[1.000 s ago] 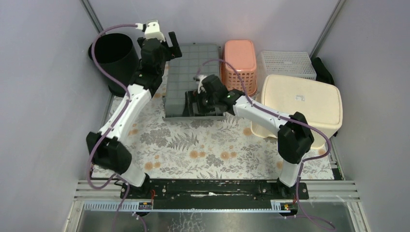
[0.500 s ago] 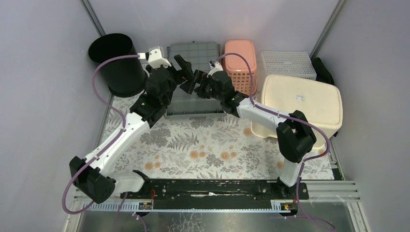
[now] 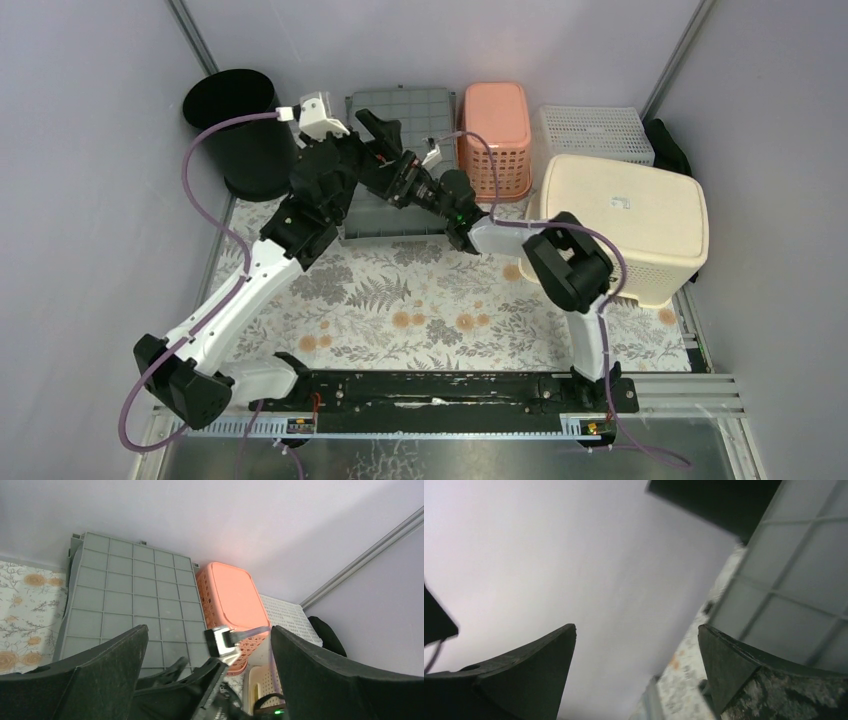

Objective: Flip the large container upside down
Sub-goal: Move the container to the center of the board.

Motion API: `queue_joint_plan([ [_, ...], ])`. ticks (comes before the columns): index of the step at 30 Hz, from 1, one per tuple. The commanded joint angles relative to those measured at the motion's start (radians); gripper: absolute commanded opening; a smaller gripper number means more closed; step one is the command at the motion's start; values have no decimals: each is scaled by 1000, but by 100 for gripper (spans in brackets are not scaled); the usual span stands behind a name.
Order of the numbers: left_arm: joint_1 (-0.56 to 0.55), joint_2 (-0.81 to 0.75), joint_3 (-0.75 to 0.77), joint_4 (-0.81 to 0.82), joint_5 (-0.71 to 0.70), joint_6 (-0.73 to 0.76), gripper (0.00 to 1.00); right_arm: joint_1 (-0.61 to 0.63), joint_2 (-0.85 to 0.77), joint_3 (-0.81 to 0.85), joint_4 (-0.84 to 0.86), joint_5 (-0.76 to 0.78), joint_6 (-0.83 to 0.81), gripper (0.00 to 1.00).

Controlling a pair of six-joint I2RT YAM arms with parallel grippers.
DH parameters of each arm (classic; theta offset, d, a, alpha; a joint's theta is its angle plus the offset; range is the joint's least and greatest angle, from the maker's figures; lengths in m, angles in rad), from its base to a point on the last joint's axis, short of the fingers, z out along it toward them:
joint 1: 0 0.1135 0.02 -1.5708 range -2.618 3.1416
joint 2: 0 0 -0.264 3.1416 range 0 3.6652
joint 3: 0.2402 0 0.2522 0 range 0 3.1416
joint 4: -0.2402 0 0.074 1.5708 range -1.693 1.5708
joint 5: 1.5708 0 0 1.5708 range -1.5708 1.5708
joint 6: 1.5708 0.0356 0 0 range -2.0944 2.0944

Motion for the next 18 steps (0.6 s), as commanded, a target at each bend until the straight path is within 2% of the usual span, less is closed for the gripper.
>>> queue_joint_plan([
  [1,-6,-3,95,-45,23,29,100,-6,111,29,482,-120,228,99],
  [4,-5,28,142,-116,45,35,100,-6,170,46,576,-121,301,100],
  [7,-7,-7,85,-42,122,81,100,0,182,2,682,-64,309,99],
  [11,-7,-64,4,25,53,46,100,2,167,-13,667,-53,289,100],
  [18,-10,11,133,-87,31,56,100,2,206,26,711,-29,328,99],
])
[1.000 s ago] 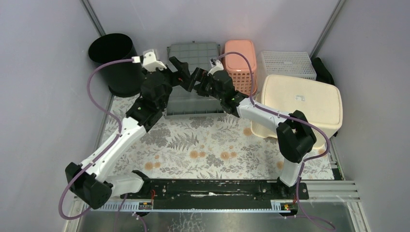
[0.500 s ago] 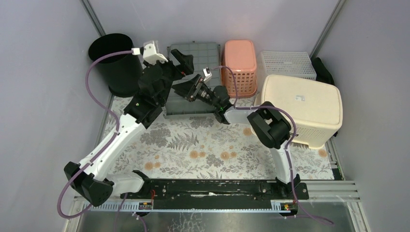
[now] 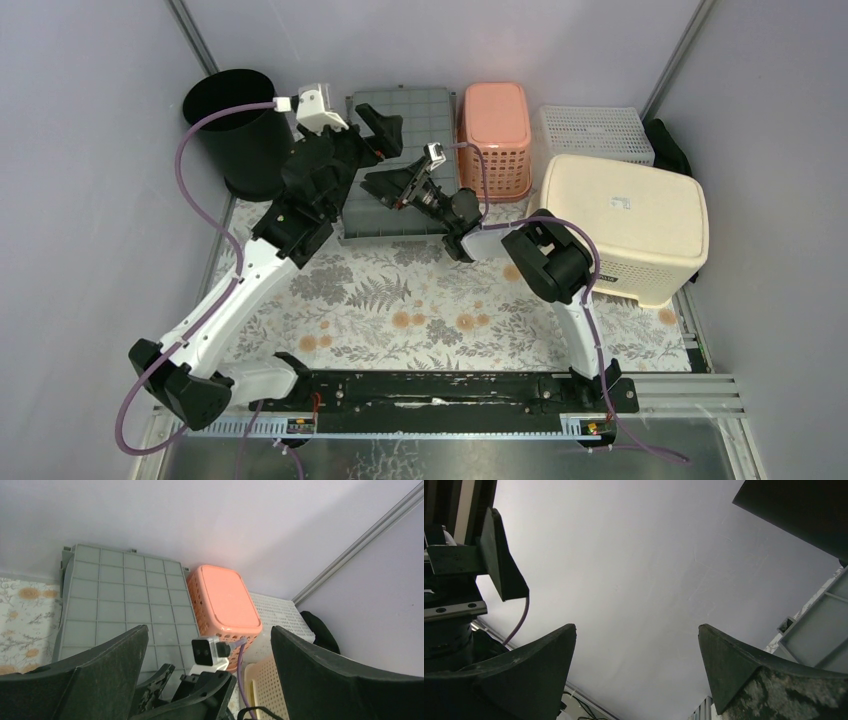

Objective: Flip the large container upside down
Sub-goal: Move the container to the center of the board.

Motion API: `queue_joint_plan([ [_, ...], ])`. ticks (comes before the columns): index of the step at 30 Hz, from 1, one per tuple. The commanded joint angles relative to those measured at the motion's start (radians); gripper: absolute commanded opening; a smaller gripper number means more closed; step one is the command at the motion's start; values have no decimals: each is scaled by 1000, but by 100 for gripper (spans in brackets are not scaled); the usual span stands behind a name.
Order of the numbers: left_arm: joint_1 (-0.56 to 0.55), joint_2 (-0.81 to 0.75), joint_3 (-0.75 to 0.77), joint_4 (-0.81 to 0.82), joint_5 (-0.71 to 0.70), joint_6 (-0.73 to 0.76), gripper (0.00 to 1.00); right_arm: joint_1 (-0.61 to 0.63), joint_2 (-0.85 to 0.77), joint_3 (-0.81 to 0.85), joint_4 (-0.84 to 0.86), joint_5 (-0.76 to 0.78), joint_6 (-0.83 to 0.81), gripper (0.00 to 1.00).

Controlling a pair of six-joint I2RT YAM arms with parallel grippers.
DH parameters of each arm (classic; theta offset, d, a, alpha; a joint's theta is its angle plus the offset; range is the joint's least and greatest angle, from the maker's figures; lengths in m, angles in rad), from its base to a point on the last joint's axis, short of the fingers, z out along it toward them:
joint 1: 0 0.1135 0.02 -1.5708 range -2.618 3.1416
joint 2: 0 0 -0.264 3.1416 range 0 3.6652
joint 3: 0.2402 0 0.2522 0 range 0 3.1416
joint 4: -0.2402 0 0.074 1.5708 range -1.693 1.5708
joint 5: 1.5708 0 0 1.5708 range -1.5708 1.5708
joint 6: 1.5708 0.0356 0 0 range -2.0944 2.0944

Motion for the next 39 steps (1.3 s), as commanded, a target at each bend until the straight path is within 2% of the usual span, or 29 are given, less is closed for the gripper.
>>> queue_joint_plan([
  [1,-5,35,89,-32,-19,20,100,1,22,47,130,30,29,100],
  [18,-15,8,69,-12,-31,-3,100,-1,-12,28,115,12,26,100],
  [30,-29,90,130,-13,11,-16,100,-37,-67,-71,143,34,25,99],
  [39,-33,93,134,2,-2,-8,100,-47,-51,-33,142,15,40,99],
])
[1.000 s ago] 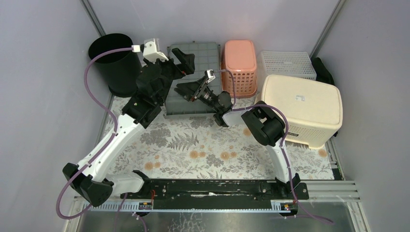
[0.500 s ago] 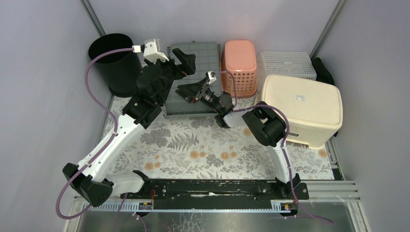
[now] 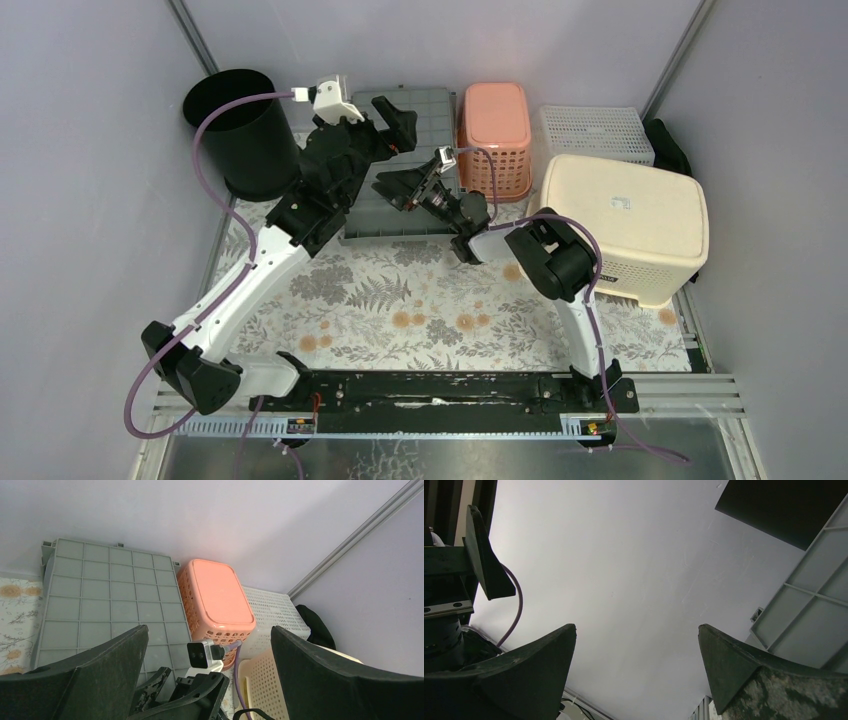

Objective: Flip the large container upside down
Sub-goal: Move the container to the center of the board.

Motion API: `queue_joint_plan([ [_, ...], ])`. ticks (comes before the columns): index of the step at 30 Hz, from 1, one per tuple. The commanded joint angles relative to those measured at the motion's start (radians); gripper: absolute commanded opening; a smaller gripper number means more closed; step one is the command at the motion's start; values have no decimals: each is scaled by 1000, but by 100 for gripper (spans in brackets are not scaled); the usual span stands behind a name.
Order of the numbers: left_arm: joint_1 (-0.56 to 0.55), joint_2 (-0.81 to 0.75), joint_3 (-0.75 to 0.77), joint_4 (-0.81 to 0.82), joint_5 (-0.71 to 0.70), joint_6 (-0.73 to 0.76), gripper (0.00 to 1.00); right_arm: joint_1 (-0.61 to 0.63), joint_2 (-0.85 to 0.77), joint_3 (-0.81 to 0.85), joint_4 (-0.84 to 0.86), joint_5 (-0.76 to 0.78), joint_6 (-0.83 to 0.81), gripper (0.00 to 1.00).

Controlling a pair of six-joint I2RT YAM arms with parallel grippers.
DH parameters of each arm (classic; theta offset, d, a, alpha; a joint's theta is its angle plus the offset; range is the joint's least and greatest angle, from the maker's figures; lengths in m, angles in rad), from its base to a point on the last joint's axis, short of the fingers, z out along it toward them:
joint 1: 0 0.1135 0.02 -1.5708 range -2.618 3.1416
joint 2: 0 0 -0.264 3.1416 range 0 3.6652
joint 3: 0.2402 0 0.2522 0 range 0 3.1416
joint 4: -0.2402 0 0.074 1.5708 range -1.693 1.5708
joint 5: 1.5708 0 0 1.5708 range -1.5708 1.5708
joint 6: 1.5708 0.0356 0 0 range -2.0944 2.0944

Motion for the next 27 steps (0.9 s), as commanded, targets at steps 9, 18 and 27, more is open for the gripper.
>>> queue_joint_plan([
  [9,-8,-6,31,36,-8,5,100,-16,-38,53,101,-4,11,99],
  [18,-8,-13,2,53,-20,0,100,-21,-30,50,100,-10,15,99],
  [27,-9,-16,-20,78,-9,-14,100,-29,-53,18,103,-18,3,99],
])
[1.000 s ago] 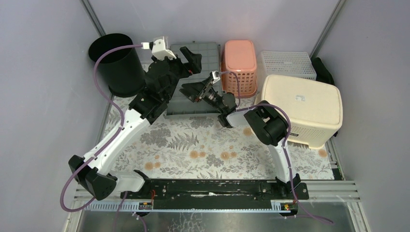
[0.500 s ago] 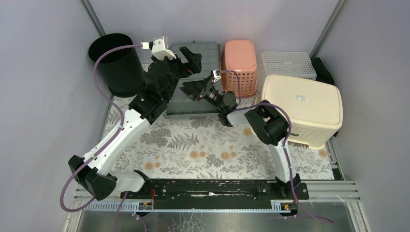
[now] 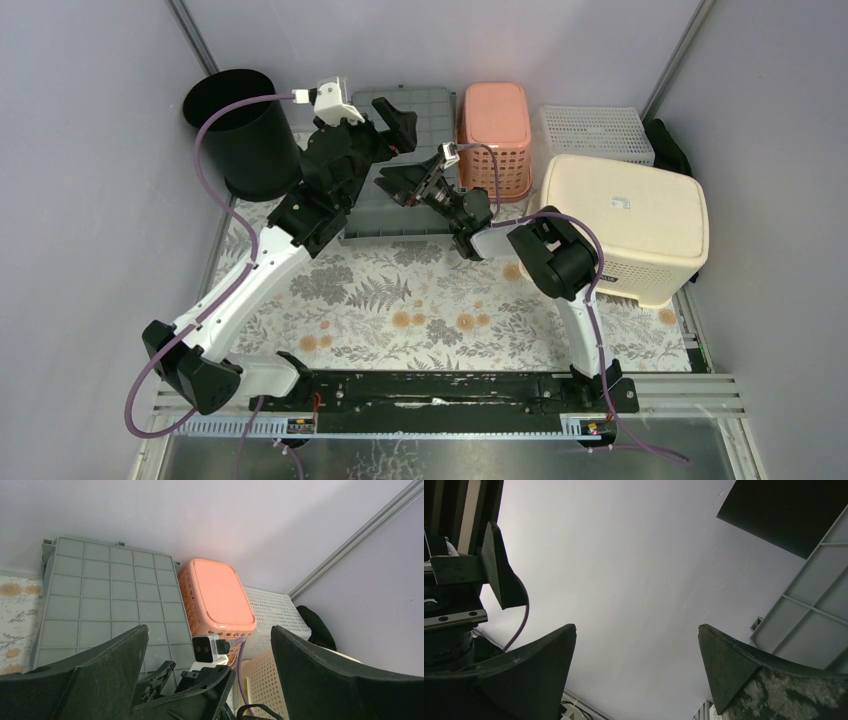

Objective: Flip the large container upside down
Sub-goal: Move the container to the center of the board.

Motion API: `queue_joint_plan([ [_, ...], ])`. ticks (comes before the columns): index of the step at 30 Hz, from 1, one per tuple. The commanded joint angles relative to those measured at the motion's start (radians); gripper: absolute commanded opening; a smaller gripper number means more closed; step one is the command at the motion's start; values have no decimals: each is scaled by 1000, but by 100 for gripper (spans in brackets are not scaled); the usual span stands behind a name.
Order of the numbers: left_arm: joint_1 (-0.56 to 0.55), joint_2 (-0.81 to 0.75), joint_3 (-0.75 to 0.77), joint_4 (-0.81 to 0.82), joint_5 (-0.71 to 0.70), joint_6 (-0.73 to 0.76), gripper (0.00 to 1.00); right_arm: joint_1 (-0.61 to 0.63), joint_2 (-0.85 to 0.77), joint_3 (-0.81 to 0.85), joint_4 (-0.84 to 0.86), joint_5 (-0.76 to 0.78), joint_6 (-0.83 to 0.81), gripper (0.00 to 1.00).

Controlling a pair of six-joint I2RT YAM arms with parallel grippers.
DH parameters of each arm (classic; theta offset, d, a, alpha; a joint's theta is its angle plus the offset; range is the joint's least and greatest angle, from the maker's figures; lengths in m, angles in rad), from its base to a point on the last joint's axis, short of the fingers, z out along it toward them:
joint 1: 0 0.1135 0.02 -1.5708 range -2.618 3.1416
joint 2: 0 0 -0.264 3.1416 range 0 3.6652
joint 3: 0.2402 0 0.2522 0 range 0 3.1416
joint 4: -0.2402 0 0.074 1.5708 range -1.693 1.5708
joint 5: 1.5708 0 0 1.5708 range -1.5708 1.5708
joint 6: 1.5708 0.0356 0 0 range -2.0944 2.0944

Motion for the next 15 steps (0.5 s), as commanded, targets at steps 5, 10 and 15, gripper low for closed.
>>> queue_joint_plan([
  [5,-9,-19,-11,70,6,-15,100,-10,-69,-13,102,-5,-20,100],
  [10,-8,-23,-18,73,12,-17,100,-8,-77,-31,105,2,-25,99],
  [15,-8,-24,-19,73,19,-24,100,-8,-85,-41,104,1,-23,99],
])
